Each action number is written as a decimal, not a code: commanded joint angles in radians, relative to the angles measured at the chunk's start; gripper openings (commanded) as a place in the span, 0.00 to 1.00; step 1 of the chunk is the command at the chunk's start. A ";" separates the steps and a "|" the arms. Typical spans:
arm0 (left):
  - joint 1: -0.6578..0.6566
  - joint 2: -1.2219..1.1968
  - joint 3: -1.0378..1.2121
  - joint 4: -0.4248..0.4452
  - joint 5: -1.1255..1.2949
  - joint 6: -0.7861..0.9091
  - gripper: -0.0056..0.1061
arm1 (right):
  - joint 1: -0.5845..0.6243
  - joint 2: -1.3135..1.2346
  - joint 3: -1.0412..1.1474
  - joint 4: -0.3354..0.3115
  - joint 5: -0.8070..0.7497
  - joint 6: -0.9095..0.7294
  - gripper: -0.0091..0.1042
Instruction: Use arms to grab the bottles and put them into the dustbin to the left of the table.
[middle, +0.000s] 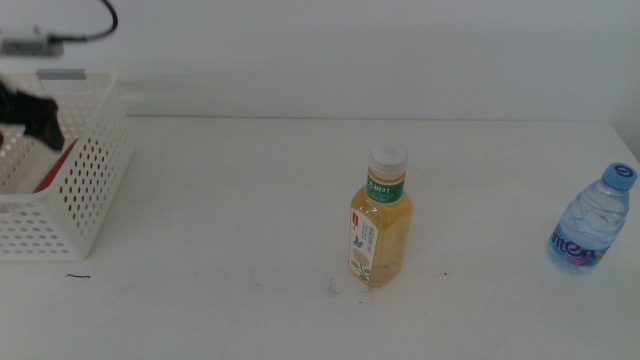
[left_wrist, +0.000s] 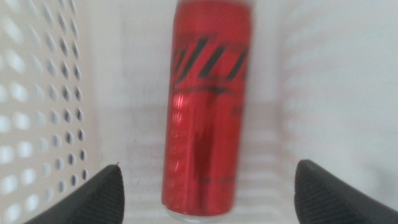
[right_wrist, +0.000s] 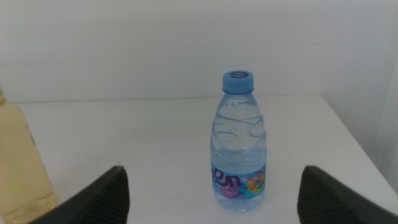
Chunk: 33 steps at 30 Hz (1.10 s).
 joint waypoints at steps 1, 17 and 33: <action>-0.037 -0.105 0.029 -0.028 -0.030 -0.021 0.89 | -0.009 -0.005 0.004 -0.002 -0.012 -0.002 0.89; -0.668 -0.889 1.008 -0.717 -1.069 0.677 0.89 | -0.009 -0.005 0.004 -0.002 -0.012 -0.002 0.89; -0.893 -0.968 1.201 -0.738 -1.146 0.572 0.89 | -0.009 -0.005 0.004 -0.002 -0.012 -0.002 0.89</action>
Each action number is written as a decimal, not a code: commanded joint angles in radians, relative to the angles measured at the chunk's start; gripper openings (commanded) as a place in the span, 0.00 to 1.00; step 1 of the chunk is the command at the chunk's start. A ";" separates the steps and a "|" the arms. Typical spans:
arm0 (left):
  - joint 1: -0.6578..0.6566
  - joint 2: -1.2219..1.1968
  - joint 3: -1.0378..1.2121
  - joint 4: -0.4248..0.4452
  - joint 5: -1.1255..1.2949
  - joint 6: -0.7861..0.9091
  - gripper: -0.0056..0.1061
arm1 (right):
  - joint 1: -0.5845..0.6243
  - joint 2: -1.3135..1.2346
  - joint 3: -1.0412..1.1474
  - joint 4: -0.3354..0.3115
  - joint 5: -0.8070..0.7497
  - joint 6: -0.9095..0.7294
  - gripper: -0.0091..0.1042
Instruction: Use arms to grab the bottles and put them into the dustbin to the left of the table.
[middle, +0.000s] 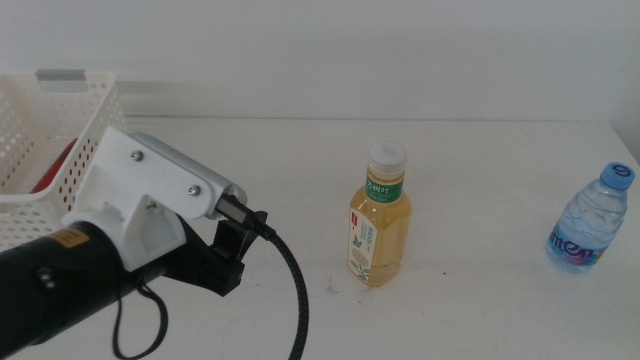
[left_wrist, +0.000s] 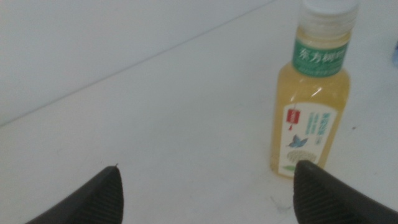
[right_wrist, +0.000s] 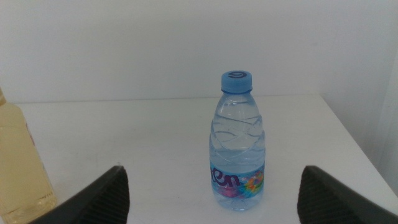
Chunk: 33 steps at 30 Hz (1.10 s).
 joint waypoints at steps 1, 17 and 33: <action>-0.006 -0.027 -0.010 0.012 0.010 -0.016 0.89 | -0.009 -0.005 0.004 -0.002 -0.012 -0.002 0.89; -0.006 0.018 0.266 0.953 -0.449 -1.031 0.89 | -0.009 -0.005 0.004 -0.002 -0.012 -0.002 0.89; -0.006 0.389 0.268 1.115 -0.794 -1.160 0.89 | -0.009 -0.005 0.004 -0.002 -0.012 -0.002 0.89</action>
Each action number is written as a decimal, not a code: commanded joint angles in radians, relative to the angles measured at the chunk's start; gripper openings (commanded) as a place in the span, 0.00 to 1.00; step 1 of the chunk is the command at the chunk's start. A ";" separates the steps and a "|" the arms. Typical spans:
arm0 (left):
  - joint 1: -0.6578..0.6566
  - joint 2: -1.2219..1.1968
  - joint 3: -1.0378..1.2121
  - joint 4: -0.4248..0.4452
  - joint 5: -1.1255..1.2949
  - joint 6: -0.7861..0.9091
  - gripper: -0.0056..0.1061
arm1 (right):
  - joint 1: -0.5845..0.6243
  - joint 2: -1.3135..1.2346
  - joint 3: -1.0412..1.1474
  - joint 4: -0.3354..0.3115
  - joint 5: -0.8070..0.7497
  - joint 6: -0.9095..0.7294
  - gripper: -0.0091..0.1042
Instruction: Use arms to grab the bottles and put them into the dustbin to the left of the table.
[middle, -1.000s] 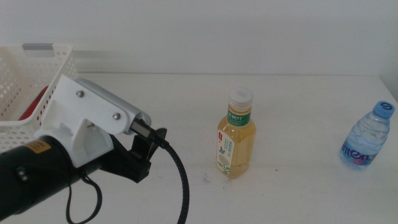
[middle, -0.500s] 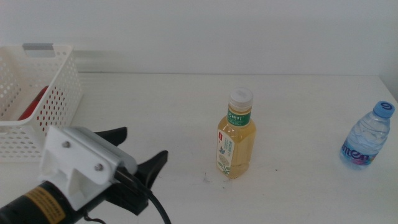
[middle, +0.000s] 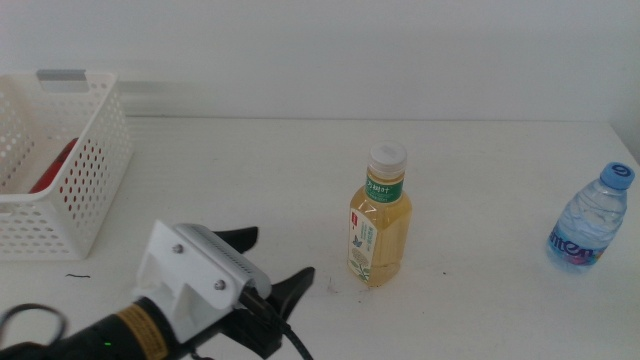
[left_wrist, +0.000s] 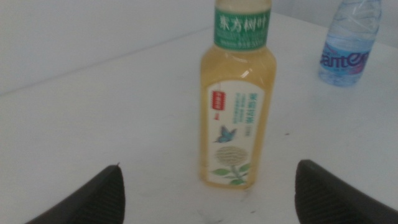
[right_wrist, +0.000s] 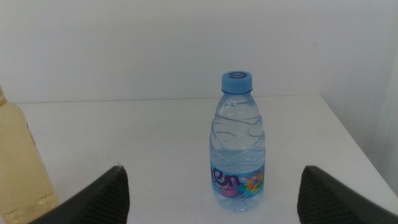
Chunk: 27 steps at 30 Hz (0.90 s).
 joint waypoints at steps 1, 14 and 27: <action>-0.002 0.091 0.006 0.020 -0.135 -0.040 0.89 | -0.009 -0.005 0.004 -0.002 -0.012 -0.002 0.89; -0.002 0.388 -0.012 0.054 -0.457 -0.041 0.89 | -0.009 -0.005 0.004 -0.002 -0.012 -0.002 0.89; -0.002 0.566 -0.293 0.154 -0.376 -0.076 0.89 | -0.009 -0.005 0.004 -0.002 -0.012 -0.002 0.89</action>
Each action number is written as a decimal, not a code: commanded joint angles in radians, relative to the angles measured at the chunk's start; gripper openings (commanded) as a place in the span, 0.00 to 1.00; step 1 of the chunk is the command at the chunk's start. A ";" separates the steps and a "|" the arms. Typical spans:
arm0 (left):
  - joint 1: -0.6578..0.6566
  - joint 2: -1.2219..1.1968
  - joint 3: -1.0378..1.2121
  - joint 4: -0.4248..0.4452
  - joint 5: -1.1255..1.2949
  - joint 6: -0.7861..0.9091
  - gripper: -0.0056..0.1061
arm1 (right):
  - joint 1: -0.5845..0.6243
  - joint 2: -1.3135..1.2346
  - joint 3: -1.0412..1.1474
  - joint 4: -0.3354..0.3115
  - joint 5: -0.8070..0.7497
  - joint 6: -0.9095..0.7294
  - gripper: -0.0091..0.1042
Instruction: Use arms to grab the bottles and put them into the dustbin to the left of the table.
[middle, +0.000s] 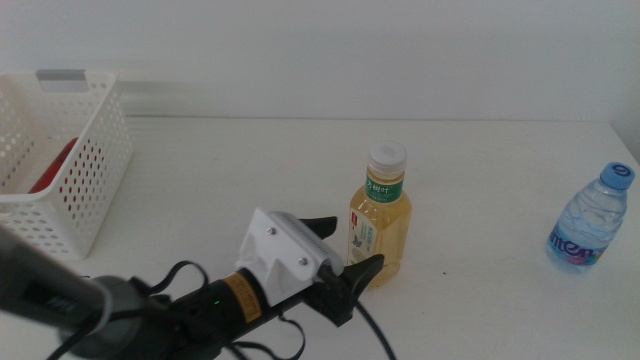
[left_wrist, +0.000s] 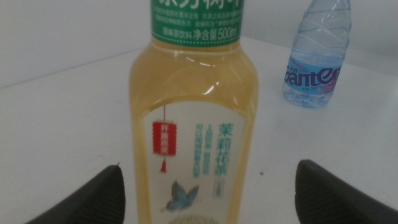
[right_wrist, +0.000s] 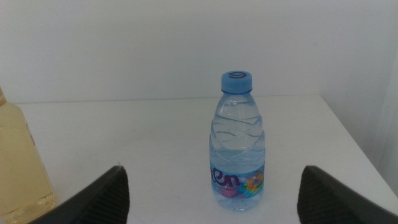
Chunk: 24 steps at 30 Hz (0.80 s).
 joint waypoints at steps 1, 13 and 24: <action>-0.002 0.039 -0.045 0.020 -0.001 -0.030 0.89 | -0.009 -0.005 0.004 -0.002 -0.012 -0.002 0.89; -0.002 0.191 -0.213 0.003 -0.004 -0.063 0.89 | -0.009 -0.005 0.004 -0.002 -0.012 -0.002 0.89; -0.002 0.242 -0.323 0.017 0.053 -0.064 0.89 | -0.009 -0.005 0.004 -0.002 -0.012 -0.002 0.89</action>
